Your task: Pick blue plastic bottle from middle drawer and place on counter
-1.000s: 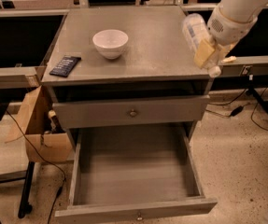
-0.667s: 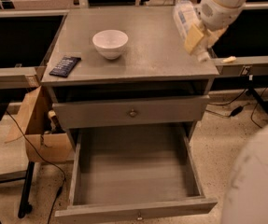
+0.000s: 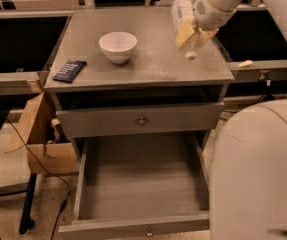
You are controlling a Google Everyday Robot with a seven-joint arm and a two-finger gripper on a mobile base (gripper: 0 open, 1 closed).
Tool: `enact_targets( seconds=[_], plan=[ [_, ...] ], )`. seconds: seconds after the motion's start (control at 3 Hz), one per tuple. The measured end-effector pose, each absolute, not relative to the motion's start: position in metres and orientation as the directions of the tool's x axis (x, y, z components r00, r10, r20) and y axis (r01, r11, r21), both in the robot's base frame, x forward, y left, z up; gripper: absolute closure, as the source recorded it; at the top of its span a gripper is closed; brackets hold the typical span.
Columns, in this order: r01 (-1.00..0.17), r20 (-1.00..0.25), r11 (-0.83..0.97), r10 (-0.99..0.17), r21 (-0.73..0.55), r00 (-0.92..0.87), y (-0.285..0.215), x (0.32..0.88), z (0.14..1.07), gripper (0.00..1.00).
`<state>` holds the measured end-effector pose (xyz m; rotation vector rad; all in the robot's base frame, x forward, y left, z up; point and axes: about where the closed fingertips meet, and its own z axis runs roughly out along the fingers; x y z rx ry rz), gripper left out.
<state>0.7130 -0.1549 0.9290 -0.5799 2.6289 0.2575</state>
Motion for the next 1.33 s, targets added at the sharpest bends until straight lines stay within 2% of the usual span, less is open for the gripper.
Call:
enact_targets(
  seconds=[0.33,1.33],
  plan=[
    [-0.381,-0.509,0.903,-0.237,0.199,-0.827,-0.127,0.731,0.911,0.98],
    [-0.316,-0.437,0.91,-0.177,0.268,-0.882,-0.098,0.733,0.867,0.29]
  ],
)
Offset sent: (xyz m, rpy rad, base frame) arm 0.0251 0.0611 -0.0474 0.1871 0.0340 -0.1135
